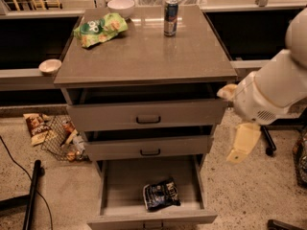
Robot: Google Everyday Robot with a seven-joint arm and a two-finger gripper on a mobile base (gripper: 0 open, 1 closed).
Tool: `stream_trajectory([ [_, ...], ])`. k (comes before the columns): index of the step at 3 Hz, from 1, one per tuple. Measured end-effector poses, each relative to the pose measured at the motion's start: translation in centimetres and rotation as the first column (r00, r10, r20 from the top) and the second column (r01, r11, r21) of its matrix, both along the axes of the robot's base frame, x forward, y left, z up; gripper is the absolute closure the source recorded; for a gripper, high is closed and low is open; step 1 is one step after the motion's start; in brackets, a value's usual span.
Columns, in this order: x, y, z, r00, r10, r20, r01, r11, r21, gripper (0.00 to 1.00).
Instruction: Pick blue chip bag from bottom drawer and place on counter
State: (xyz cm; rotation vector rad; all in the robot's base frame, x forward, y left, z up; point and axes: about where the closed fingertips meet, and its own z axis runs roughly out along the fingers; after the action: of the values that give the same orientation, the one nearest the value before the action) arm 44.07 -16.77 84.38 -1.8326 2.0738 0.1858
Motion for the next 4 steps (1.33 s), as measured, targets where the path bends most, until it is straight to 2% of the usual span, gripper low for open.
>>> stream_trajectory([
  [1,0.6,2.6,-5.8,0.9987,0.043,-0.028,-0.04,0.996,0.074,0.0],
  [2,1.9,5.0,-11.7,0.9948,0.049,-0.089,-0.033,0.985,0.168,0.0],
  [3,1.9,5.0,-11.7,0.9948,0.049,-0.089,-0.033,0.985,0.168,0.0],
  [4,2.5,4.8,-14.5,0.9925,0.058,-0.108,-0.038,0.983,0.179,0.0],
])
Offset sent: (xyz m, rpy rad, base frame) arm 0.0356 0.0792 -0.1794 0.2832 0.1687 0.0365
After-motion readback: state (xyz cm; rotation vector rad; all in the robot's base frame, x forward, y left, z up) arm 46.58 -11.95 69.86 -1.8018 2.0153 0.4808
